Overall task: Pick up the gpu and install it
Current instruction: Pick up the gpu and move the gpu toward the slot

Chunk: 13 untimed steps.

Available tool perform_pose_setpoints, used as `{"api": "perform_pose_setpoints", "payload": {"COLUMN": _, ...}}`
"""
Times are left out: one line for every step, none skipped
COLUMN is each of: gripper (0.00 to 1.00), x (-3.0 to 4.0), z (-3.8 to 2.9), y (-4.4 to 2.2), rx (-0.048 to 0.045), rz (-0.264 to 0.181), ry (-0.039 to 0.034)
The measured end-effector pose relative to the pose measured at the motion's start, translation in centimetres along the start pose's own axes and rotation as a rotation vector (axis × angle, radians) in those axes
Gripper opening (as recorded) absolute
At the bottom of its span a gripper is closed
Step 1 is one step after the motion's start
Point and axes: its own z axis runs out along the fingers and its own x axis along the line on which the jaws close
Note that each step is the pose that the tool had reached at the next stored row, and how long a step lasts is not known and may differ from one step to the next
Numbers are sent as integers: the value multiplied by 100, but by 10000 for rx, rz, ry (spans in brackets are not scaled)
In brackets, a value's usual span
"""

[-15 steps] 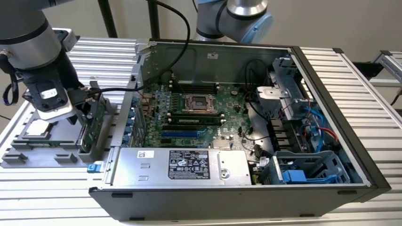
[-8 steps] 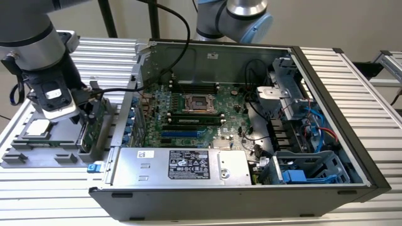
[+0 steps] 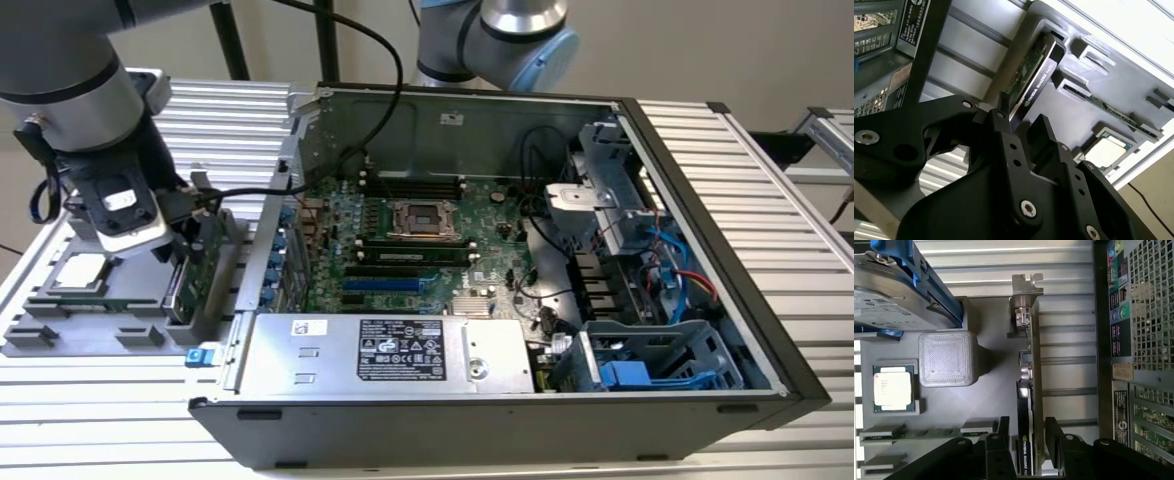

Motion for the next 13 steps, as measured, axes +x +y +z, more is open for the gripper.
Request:
{"api": "perform_pose_setpoints", "payload": {"gripper": 0, "x": 2, "z": 10, "y": 7, "rx": 0, "rz": 0, "ry": -1}}
{"api": "perform_pose_setpoints", "payload": {"gripper": 0, "x": 3, "z": 20, "y": 12, "rx": -2, "rz": -2, "ry": -3}}
{"api": "perform_pose_setpoints", "payload": {"gripper": 0, "x": 3, "z": 29, "y": 17, "rx": -2, "rz": -7, "ry": -4}}
{"api": "perform_pose_setpoints", "payload": {"gripper": 0, "x": 4, "z": 39, "y": 20, "rx": -2, "rz": -12, "ry": -6}}
{"api": "perform_pose_setpoints", "payload": {"gripper": 0, "x": 4, "z": 48, "y": 24, "rx": -2, "rz": -21, "ry": -6}}
{"api": "perform_pose_setpoints", "payload": {"gripper": 0, "x": 4, "z": 57, "y": 26, "rx": -2, "rz": -31, "ry": -5}}
{"api": "perform_pose_setpoints", "payload": {"gripper": 0, "x": 4, "z": 65, "y": 29, "rx": -2, "rz": -42, "ry": -4}}
{"api": "perform_pose_setpoints", "payload": {"gripper": 0, "x": 5, "z": 74, "y": 31, "rx": -3, "rz": -53, "ry": -3}}
{"api": "perform_pose_setpoints", "payload": {"gripper": 0, "x": 5, "z": 81, "y": 33, "rx": -3, "rz": -64, "ry": -3}}
{"api": "perform_pose_setpoints", "payload": {"gripper": 0, "x": 5, "z": 86, "y": 34, "rx": -2, "rz": -76, "ry": 0}}
{"api": "perform_pose_setpoints", "payload": {"gripper": 0, "x": 5, "z": 93, "y": 35, "rx": -3, "rz": -92, "ry": 0}}
{"api": "perform_pose_setpoints", "payload": {"gripper": 0, "x": 6, "z": 99, "y": 37, "rx": -4, "rz": -108, "ry": 1}}
{"api": "perform_pose_setpoints", "payload": {"gripper": 0, "x": 6, "z": 104, "y": 38, "rx": -4, "rz": -123, "ry": 2}}
